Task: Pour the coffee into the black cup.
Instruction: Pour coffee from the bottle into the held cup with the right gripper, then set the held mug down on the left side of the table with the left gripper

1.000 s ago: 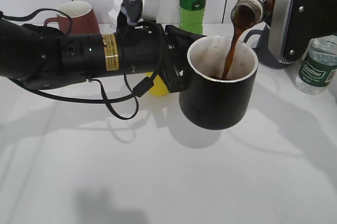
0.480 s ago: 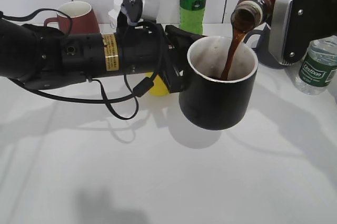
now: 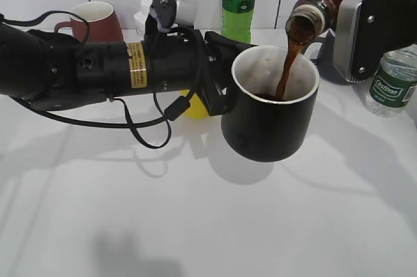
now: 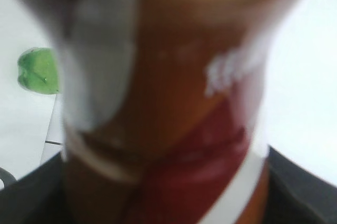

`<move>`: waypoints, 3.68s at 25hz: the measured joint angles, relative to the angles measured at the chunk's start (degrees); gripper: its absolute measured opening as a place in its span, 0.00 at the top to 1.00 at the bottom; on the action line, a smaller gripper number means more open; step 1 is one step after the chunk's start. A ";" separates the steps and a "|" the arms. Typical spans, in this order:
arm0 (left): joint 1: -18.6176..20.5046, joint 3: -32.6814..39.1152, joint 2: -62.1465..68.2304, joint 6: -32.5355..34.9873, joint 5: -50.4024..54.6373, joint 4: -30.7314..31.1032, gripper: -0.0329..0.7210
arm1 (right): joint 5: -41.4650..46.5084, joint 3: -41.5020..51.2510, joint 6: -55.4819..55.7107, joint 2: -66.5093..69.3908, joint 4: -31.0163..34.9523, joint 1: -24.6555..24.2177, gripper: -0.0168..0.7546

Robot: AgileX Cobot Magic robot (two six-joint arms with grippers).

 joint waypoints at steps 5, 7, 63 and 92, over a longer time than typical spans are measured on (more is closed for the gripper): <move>0.00 0.00 0.00 0.00 0.00 1.32 0.90 | -0.05 0.00 -0.39 0.00 0.00 0.00 0.29; 0.00 0.00 0.00 0.00 0.00 2.25 0.90 | -0.05 0.00 -0.46 0.00 0.00 0.00 0.29; 0.00 0.00 0.00 0.05 -2.11 3.03 0.90 | -5.04 -0.10 -10.68 0.01 0.17 0.00 0.29; 5.92 2.21 -3.22 0.88 -2.98 -2.96 0.90 | -5.23 -0.10 72.54 0.01 -3.23 0.00 0.29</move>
